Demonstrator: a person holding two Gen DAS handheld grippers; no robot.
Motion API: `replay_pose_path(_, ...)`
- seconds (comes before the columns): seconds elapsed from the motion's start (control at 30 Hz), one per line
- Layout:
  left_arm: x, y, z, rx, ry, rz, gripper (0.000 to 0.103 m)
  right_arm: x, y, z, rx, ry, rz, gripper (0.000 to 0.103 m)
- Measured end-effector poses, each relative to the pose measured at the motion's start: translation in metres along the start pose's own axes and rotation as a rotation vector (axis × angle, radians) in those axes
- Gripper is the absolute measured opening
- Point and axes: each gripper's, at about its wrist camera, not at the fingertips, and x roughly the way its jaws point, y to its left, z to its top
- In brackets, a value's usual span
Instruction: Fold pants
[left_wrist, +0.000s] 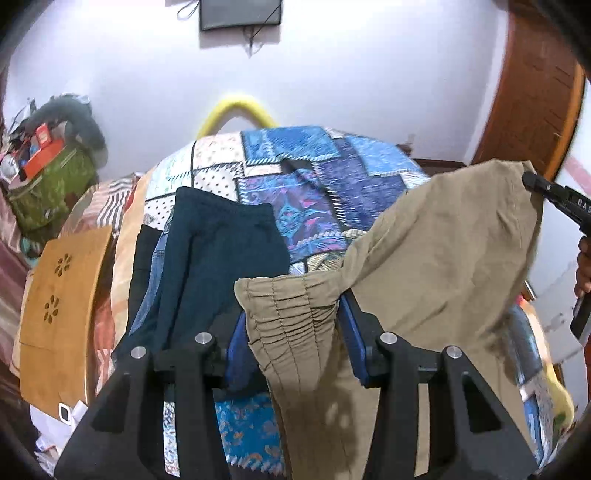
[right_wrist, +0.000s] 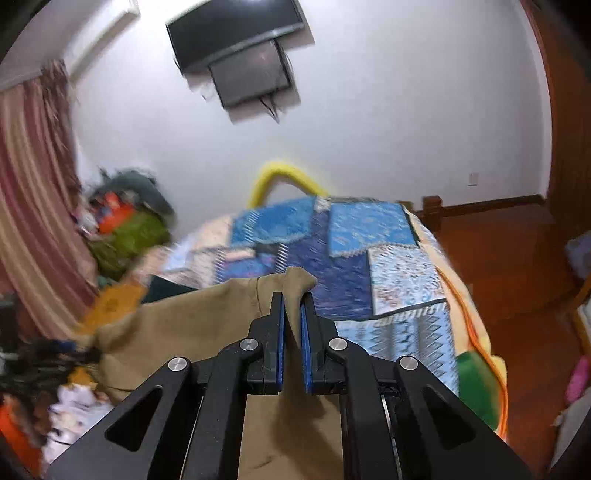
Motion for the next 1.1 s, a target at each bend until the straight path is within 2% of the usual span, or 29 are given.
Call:
replay_pose_path(0.13, -0.022, -0.008, -0.024, 0.029, -0.001, 0.01, 0.046, -0.038, 0.015, -0.021, -0.047, -0.032, 0.021, 0.007)
replay_pose_path(0.4, -0.053, -0.017, -0.063, 0.051, 0.005, -0.001, 0.046, -0.092, 0.03, -0.065, -0.124, -0.018, 0.008, 0.007)
replay_pose_path(0.7, -0.075, -0.034, -0.116, 0.118, 0.034, 0.006, 0.046, -0.119, 0.029, -0.122, -0.193, 0.069, -0.043, 0.007)
replay_pose_path(0.87, -0.072, -0.036, -0.146, 0.1, 0.085, -0.013, 0.046, -0.122, 0.032, -0.157, -0.19, 0.133, -0.062, 0.007)
replay_pose_path(1.1, -0.074, -0.033, -0.177, 0.086, 0.12, -0.002, 0.046, -0.121, 0.028, -0.197, -0.158, 0.198, -0.091, 0.007)
